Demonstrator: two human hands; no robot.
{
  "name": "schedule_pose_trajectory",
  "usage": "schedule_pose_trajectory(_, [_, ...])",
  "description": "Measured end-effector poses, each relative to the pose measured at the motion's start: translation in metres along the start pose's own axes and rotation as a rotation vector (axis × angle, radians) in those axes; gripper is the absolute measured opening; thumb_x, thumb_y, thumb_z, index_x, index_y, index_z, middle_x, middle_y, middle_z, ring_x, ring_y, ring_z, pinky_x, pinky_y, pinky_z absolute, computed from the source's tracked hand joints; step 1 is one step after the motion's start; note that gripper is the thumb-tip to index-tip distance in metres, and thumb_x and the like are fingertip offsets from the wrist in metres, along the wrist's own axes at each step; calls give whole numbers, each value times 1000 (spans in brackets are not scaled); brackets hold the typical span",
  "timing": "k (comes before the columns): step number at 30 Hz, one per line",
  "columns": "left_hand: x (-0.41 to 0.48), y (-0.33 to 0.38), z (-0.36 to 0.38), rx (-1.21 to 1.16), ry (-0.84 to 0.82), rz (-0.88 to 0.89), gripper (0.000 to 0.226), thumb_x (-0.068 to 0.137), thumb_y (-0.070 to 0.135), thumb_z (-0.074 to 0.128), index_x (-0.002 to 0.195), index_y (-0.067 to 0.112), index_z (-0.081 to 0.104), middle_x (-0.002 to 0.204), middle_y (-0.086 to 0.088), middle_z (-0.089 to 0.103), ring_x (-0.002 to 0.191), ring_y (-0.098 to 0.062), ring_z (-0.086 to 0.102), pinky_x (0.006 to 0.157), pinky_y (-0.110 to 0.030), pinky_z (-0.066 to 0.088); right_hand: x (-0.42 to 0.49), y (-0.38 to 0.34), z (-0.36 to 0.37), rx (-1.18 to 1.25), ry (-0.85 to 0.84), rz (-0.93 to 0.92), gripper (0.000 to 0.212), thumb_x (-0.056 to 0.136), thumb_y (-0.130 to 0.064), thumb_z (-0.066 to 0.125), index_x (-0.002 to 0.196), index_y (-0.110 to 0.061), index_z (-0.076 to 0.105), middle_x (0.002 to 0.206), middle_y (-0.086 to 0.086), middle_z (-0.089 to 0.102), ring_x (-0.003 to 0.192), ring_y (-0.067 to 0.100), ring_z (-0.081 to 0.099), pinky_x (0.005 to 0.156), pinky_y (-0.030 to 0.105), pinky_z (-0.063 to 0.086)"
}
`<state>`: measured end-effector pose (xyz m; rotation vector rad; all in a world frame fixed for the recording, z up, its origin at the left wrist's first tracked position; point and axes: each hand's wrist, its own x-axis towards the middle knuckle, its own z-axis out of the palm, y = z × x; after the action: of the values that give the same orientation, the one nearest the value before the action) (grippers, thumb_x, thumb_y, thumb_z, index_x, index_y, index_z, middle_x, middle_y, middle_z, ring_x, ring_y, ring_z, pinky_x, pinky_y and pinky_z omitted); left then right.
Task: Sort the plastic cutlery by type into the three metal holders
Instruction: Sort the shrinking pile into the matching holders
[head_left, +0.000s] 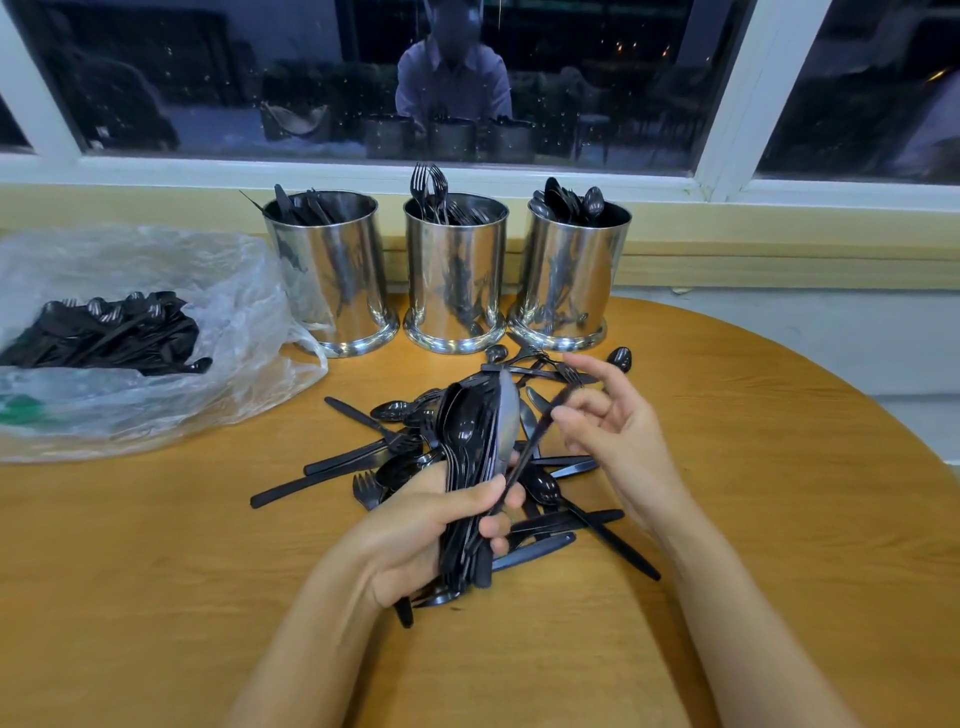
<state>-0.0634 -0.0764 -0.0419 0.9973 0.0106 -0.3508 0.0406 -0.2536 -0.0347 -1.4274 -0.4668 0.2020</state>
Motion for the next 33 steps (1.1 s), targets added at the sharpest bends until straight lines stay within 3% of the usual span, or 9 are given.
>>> schedule_pose_trajectory(2, [1, 0, -1, -6, 69, 67, 35, 94, 6, 57, 129, 4, 57, 83, -4, 57, 63, -12, 51, 65, -28, 52, 1, 0, -6, -66, 85, -3, 42, 86, -6, 67, 124, -19, 55, 84, 1, 66, 70, 9, 59, 61, 20, 49])
schedule_pose_trajectory(6, [4, 4, -6, -100, 235, 159, 38, 86, 4, 61, 124, 5, 60, 84, -4, 62, 70, -16, 61, 70, -31, 57, 6, 15, -23, -724, 302, 30, 22, 89, -14, 68, 111, -16, 65, 81, -10, 61, 74, 3, 57, 63, 9, 45])
schedule_pose_trajectory(10, [6, 4, -9, -210, 415, 208, 22, 89, -1, 59, 109, 7, 61, 92, -9, 71, 77, -22, 71, 67, -36, 60, 1, 17, -31, -1123, 264, 171, 19, 90, -23, 69, 108, -23, 66, 90, -12, 62, 81, 6, 57, 62, 21, 41])
schedule_pose_trajectory(14, [5, 6, -8, -293, 426, 243, 17, 95, -2, 51, 103, 11, 59, 80, -4, 67, 69, -18, 66, 68, -35, 60, -3, 9, -29, -1254, 265, 222, 23, 90, -22, 69, 110, -30, 64, 100, -11, 66, 98, 13, 61, 68, 26, 42])
schedule_pose_trajectory(21, [7, 6, -5, -316, 474, 230, 20, 97, -2, 50, 108, 11, 61, 77, -3, 66, 67, -16, 65, 82, -40, 54, -1, 10, -26, -1187, 260, 292, 22, 94, -18, 63, 113, -28, 65, 89, -11, 60, 87, 12, 55, 65, 26, 40])
schedule_pose_trajectory(26, [9, 5, -10, -335, 493, 253, 13, 98, 7, 53, 106, 11, 61, 77, -2, 63, 67, -14, 63, 82, -39, 53, -2, 8, -24, -1200, 349, 157, 11, 93, -35, 62, 90, -25, 62, 77, -11, 59, 73, 13, 56, 57, 26, 37])
schedule_pose_trajectory(29, [9, 4, -13, -327, 504, 250, 6, 96, 14, 57, 100, 9, 58, 81, -3, 64, 69, -15, 66, 76, -36, 58, -2, 7, -16, -833, 379, 51, 13, 91, -28, 66, 85, -17, 62, 72, -7, 58, 60, 3, 51, 49, 12, 36])
schedule_pose_trajectory(31, [10, 3, -11, -304, 532, 257, 11, 97, 14, 57, 103, 5, 59, 87, -7, 71, 76, -18, 71, 72, -35, 62, -4, 3, -2, -522, 255, 112, 3, 91, -17, 65, 92, -15, 65, 74, -3, 61, 50, 0, 51, 47, 10, 39])
schedule_pose_trajectory(33, [11, 2, -8, -271, 557, 275, 12, 98, 13, 55, 106, 4, 58, 98, -14, 75, 88, -22, 74, 73, -36, 62, -11, 2, 15, -316, 94, 162, 8, 90, -9, 66, 97, -12, 66, 72, 0, 62, 46, 3, 52, 47, 15, 44])
